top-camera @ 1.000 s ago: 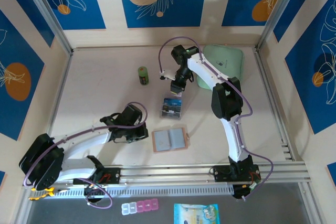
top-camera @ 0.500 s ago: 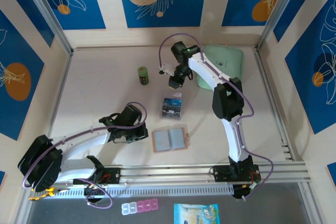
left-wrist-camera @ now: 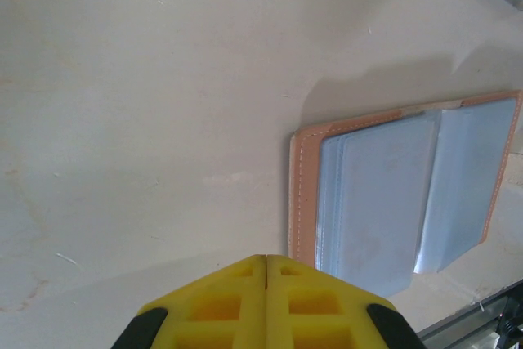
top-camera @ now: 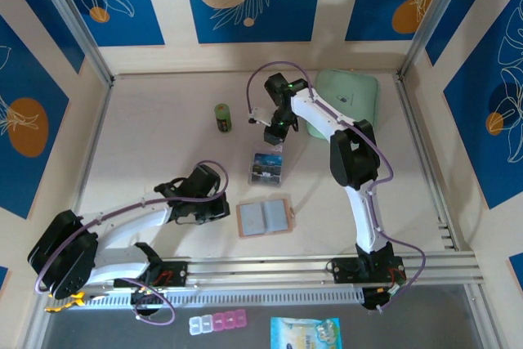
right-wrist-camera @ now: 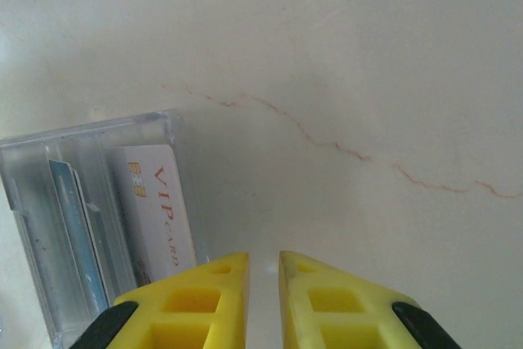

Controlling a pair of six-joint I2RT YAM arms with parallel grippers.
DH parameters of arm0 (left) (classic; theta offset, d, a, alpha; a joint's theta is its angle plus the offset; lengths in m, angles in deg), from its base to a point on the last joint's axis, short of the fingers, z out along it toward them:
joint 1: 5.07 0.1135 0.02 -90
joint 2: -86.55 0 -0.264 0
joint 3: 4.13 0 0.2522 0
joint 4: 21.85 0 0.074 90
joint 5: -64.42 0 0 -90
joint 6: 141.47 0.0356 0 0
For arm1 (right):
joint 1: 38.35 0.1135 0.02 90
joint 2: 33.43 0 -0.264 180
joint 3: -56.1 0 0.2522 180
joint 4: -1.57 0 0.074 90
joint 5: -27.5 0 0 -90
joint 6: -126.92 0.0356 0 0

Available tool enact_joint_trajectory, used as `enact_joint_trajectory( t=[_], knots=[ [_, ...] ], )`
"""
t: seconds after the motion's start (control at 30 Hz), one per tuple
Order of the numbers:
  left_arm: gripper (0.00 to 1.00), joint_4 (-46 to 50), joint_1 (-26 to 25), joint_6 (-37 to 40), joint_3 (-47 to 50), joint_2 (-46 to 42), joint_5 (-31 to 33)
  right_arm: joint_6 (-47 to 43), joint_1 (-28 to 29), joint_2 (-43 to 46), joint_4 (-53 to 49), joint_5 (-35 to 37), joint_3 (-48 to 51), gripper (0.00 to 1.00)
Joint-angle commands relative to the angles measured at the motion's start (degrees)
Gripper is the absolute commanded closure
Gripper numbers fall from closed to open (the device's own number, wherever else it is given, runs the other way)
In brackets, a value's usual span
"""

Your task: Take the credit cards out of the card holder

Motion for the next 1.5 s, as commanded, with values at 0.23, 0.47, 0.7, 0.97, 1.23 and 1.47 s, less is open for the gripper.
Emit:
enact_joint_trajectory(
  t=[0.23,0.47,0.7,0.97,1.23,1.47],
  knots=[
    [0.95,-0.66,0.76,-0.21,0.69,-1.29,-1.50,3.19,1.02,5.79,2.21,2.79,1.39,0.80],
    [0.95,-3.02,0.72,-0.04,0.70,0.39,-2.40,14.19,2.45,12.75,8.45,3.96,8.18,0.80],
    [0.95,-6.24,0.53,-0.82,1.37,0.96,-3.17,31.49,6.14,23.81,16.69,3.65,22.28,0.81],
    [0.96,-10.18,-1.44,-2.92,2.97,2.44,-3.48,45.50,16.05,34.40,22.15,6.72,35.59,0.82],
    [0.96,-12.83,-5.03,-4.84,3.17,5.87,-2.54,59.23,21.97,41.46,25.41,6.93,45.56,0.84],
    [0.96,-14.59,-6.60,-5.31,2.76,9.32,-2.59,67.41,22.53,44.87,24.32,6.62,50.98,0.85]
  ],
)
